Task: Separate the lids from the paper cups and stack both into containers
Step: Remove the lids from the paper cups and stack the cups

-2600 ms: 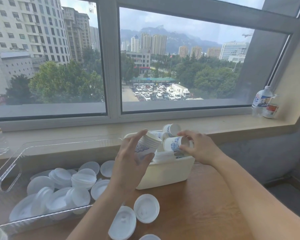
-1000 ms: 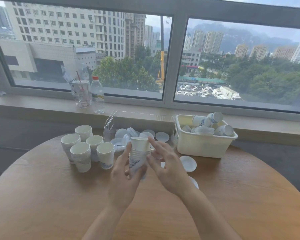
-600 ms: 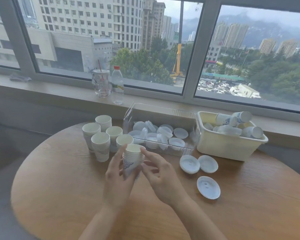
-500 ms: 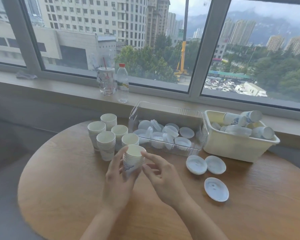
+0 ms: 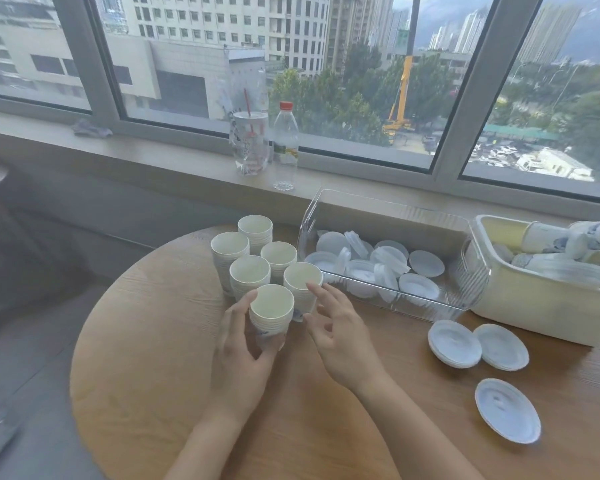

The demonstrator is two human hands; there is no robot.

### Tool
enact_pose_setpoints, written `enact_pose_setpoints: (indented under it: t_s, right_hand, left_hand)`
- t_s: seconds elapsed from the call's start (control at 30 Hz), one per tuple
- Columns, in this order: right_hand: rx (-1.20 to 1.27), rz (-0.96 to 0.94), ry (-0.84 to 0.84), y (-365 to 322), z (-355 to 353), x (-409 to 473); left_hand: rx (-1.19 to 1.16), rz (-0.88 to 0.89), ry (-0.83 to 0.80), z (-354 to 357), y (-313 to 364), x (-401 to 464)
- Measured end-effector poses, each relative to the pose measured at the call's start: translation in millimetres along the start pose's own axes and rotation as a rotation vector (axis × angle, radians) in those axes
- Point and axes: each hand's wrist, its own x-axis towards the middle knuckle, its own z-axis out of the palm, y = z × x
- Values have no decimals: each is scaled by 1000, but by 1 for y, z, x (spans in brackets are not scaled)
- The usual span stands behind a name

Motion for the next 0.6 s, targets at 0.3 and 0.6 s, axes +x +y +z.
enact_pose_setpoints:
  t_s: [0.3, 0.6]
  right_hand:
    - [-29, 23, 87, 6, 1, 8]
    - [-48, 22, 36, 0, -6, 10]
  left_hand:
    - [91, 18, 34, 3, -9, 14]
    - [162, 1, -6, 4, -3, 17]
